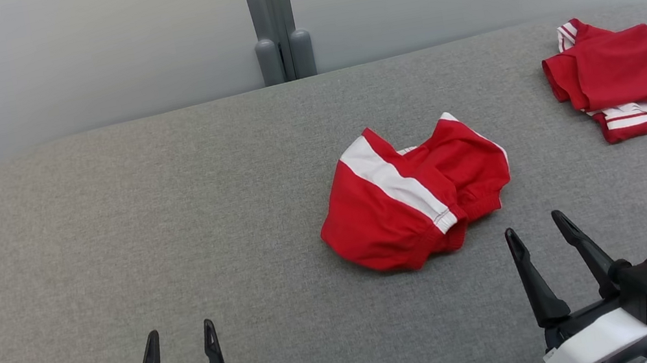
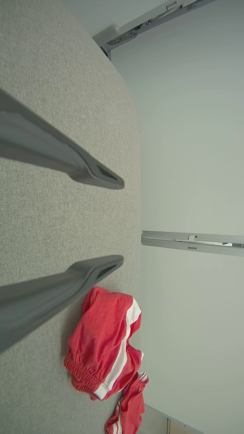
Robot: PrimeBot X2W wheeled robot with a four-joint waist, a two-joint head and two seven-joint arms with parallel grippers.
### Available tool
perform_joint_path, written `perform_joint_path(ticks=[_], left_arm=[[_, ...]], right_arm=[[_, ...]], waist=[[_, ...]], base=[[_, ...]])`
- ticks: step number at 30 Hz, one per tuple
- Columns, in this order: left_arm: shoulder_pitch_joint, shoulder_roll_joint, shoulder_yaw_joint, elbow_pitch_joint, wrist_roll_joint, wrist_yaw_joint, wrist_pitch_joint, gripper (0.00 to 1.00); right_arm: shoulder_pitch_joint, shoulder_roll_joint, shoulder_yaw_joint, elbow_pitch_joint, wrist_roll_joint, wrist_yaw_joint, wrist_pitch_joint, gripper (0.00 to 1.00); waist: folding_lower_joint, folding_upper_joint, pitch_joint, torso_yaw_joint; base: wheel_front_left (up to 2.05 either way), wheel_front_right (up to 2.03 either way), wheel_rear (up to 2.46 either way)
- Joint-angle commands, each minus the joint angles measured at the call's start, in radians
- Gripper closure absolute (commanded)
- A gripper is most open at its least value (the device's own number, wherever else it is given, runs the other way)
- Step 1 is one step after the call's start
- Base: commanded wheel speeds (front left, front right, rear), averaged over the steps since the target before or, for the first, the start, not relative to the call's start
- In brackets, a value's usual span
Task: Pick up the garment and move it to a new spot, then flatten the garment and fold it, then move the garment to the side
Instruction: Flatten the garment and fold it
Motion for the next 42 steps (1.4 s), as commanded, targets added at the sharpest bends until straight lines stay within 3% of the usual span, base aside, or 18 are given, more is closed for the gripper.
perform_joint_path(ticks=[1,14,27,35,42], left_arm=[[0.000,0.000,0.000,-0.001,0.002,0.002,0.000,0.00],[-0.033,0.000,-0.026,-0.008,0.026,-0.014,0.000,0.00],[-0.206,0.002,-0.168,0.019,0.097,-0.129,0.000,0.00],[-0.381,0.029,-0.323,0.105,0.106,-0.176,0.000,0.00],[-0.590,0.074,-0.586,0.289,-0.004,-0.176,0.000,0.00]], right_arm=[[0.002,-0.003,0.001,-0.002,0.008,-0.001,0.000,0.00],[-0.017,-0.009,-0.009,-0.006,0.005,-0.001,0.000,0.00],[-0.084,-0.008,-0.068,-0.050,-0.011,-0.001,0.000,0.00],[-0.145,0.010,-0.062,-0.079,-0.014,-0.001,0.000,0.00],[-0.176,0.021,-0.065,-0.082,-0.007,-0.001,0.000,0.00]], waist=[[0.0000,0.0000,0.002,-0.001],[0.0000,0.0000,0.021,-0.035],[0.0000,0.0000,0.166,-0.178],[0.0000,0.0000,0.301,-0.257],[0.0000,0.0000,0.397,-0.289]], base=[[0.00,0.00,0.00],[0.00,0.00,0.00],[0.00,0.00,0.00],[0.00,0.00,0.00],[0.00,0.00,0.00]])
